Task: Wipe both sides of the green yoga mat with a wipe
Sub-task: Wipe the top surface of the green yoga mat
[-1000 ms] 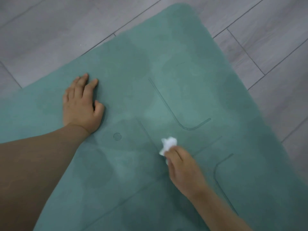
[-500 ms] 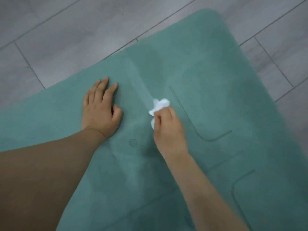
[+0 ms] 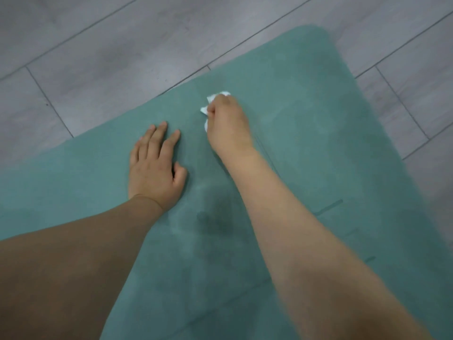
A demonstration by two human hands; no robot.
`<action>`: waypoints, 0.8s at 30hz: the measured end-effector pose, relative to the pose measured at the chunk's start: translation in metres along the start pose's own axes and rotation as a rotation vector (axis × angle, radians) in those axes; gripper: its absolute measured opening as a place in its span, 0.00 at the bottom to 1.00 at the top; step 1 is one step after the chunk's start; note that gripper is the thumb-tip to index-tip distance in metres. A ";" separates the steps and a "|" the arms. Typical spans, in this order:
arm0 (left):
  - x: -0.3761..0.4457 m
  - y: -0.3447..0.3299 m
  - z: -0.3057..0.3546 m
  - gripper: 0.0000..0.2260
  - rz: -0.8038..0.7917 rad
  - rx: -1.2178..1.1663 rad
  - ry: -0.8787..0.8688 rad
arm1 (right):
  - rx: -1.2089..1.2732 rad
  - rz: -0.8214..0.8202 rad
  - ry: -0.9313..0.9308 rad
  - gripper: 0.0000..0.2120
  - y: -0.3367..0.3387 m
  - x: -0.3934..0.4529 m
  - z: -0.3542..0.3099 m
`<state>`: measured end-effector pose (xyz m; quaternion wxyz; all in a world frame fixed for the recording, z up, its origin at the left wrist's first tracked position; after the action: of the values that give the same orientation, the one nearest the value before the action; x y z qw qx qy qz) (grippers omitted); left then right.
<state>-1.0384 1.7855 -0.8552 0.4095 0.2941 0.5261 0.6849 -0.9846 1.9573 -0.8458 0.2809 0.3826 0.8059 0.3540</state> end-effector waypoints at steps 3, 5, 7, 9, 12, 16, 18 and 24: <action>-0.001 0.000 -0.003 0.30 0.002 0.008 0.000 | -0.068 -0.078 0.020 0.09 -0.011 0.040 -0.026; 0.001 -0.001 -0.002 0.30 0.002 0.006 -0.003 | -0.028 -0.038 0.012 0.10 0.000 0.021 -0.016; 0.001 -0.001 -0.001 0.30 -0.004 0.002 -0.006 | 0.032 0.010 -0.033 0.11 0.012 -0.030 0.014; 0.000 -0.001 -0.002 0.30 -0.001 0.010 -0.002 | 0.080 0.042 -0.129 0.09 0.026 -0.098 0.053; 0.001 -0.001 0.000 0.30 -0.003 0.017 -0.007 | 0.155 0.157 -0.325 0.06 0.059 -0.191 0.108; 0.001 -0.001 -0.002 0.30 0.020 0.015 -0.004 | 0.186 0.304 -0.481 0.06 0.073 -0.238 0.133; 0.000 -0.002 -0.001 0.30 0.025 0.018 -0.002 | 0.217 0.305 -0.422 0.06 0.063 -0.211 0.117; 0.000 0.000 -0.001 0.30 0.051 0.022 -0.008 | 0.088 0.168 -0.002 0.08 0.006 -0.013 0.012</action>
<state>-1.0391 1.7847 -0.8559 0.3906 0.3145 0.5244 0.6882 -0.9657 1.9537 -0.8457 0.2340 0.4612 0.7855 0.3399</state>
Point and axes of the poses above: each hand's wrist, its own x-axis towards the middle knuckle, its own y-axis out of the back of the hand, z = x × y, the point moved 7 cm from there along x, towards the middle knuckle, and after that the axes turned 8 degrees about -y, right-handed, at the moved point
